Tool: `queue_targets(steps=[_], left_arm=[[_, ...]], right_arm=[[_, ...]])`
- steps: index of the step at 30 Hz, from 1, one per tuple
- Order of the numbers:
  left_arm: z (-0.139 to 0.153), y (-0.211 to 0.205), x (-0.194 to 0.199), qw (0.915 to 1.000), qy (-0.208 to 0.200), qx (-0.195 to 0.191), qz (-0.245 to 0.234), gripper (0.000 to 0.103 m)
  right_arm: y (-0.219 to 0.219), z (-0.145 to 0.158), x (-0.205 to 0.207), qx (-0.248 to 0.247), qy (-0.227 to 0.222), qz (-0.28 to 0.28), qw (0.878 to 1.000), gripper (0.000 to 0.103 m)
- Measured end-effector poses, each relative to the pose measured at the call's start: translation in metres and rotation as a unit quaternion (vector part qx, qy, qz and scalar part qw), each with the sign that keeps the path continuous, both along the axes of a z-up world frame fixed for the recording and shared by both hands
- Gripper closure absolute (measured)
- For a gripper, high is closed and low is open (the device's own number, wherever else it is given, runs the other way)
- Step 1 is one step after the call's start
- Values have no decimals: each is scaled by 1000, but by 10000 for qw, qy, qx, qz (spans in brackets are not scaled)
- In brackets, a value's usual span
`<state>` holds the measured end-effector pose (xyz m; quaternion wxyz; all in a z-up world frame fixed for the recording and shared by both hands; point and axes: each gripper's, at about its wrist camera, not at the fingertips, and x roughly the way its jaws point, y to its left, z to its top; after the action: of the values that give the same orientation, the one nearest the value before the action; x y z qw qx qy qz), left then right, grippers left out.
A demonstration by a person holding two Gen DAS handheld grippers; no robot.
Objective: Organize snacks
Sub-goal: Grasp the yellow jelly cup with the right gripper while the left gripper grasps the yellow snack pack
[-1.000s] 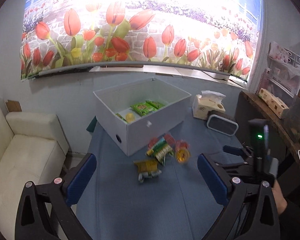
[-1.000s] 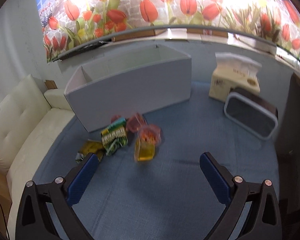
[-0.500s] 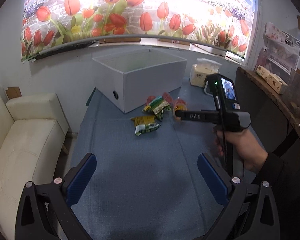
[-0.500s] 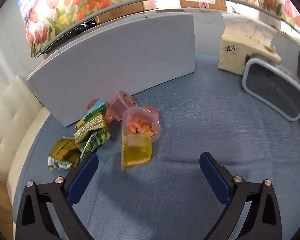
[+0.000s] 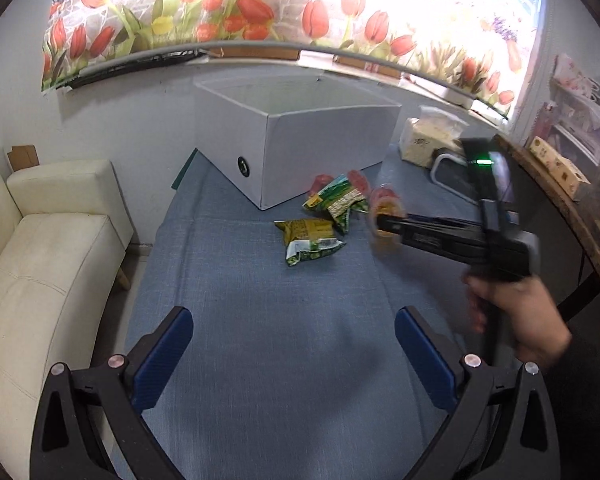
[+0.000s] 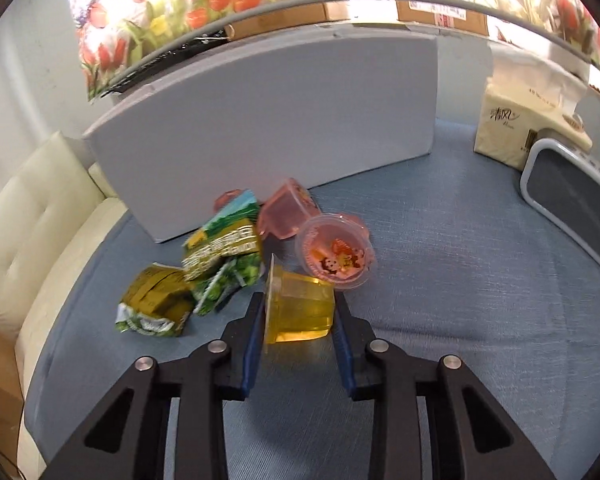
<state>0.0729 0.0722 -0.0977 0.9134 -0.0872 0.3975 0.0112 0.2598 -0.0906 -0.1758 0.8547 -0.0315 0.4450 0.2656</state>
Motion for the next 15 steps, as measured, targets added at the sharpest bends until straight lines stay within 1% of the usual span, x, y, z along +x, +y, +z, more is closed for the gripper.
queue_targets(steps=[5, 8, 10, 13, 15], left_arm=[[-17, 2, 41, 9998, 164, -80, -51, 0], [-26, -1, 68, 9996, 271, -28, -20, 0], [-31, -3, 81, 9995, 291, -108, -58, 0], [-39, -10, 103, 9990, 422, -59, -111, 0], [-46, -15, 115, 9986, 518, -1, -115, 0]], right_arm=[[-20, 20, -30, 145, -74, 105, 9998, 69], [-33, 30, -46, 260, -61, 119, 9996, 69], [-42, 37, -58, 276, -154, 162, 9994, 69], [-54, 47, -73, 303, -239, 172, 9991, 69], [-65, 51, -80, 477, -235, 128, 9985, 69]])
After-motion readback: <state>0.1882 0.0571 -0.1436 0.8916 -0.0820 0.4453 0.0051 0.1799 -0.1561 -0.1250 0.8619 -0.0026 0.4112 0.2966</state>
